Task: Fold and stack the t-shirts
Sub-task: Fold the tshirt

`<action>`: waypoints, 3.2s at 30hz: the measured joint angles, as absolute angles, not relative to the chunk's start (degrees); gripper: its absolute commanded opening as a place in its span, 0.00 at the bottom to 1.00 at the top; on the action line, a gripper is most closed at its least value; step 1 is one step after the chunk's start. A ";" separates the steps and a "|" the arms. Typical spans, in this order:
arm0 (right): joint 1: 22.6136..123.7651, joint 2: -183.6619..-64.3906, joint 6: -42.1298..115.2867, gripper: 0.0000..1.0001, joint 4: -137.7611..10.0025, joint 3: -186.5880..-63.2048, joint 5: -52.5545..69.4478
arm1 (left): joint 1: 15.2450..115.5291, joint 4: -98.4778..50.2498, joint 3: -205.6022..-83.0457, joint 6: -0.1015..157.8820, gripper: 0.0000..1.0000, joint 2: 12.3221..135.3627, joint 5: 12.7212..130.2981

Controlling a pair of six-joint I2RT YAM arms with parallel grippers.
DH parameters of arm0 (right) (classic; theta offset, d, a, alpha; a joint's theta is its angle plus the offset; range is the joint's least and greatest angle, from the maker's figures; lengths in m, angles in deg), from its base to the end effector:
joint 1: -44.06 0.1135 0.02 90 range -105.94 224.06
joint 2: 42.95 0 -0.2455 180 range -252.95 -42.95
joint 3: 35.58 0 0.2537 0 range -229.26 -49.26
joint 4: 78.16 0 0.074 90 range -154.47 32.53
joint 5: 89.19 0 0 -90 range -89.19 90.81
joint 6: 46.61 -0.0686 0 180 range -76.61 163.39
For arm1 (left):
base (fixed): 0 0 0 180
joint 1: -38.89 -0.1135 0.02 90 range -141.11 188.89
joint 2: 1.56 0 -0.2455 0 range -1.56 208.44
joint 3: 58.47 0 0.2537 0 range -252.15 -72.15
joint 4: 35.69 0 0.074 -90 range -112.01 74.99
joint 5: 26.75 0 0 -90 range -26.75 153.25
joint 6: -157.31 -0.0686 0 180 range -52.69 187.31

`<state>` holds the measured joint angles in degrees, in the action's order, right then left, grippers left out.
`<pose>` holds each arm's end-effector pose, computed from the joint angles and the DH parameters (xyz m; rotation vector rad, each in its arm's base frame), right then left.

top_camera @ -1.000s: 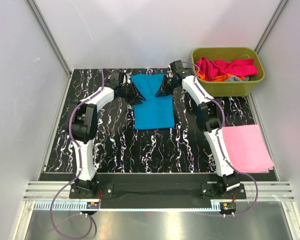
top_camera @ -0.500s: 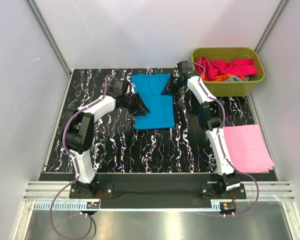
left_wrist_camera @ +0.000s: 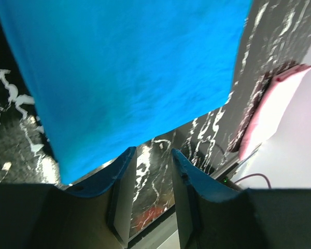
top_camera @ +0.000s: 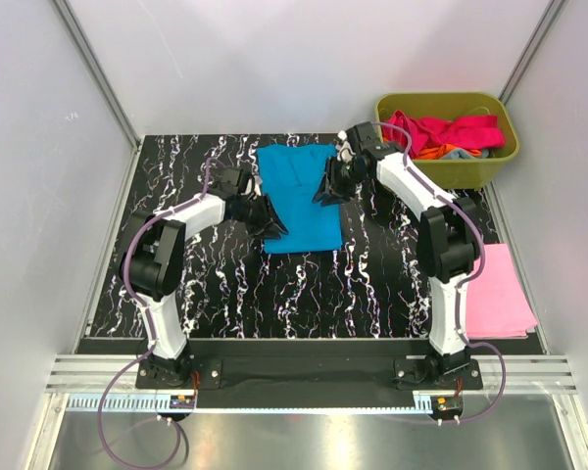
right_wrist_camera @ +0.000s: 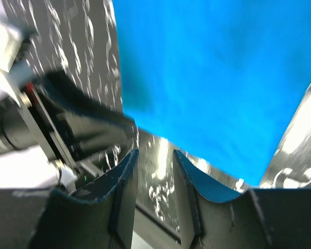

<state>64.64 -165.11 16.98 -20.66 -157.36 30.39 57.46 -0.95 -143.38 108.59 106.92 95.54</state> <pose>0.4332 0.1988 0.2064 -0.0670 2.6800 0.9540 0.3672 -0.1620 0.1326 -0.3189 2.7321 -1.0760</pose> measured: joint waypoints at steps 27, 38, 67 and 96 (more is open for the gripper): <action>64.55 -158.03 17.59 0.46 -29.65 -126.82 26.43 | 54.55 -0.89 -130.20 103.17 0.35 101.57 92.04; 64.14 -141.99 9.66 0.69 -34.91 -114.52 20.99 | 54.50 -4.82 -119.90 110.42 0.50 85.50 90.03; 64.86 -139.24 -36.77 0.49 -78.58 -86.17 15.53 | 58.92 -42.00 -101.98 152.96 0.47 91.23 78.60; 66.26 -141.36 -30.47 0.00 -74.19 -90.89 16.27 | 57.61 -31.18 -105.19 146.05 0.00 88.28 79.30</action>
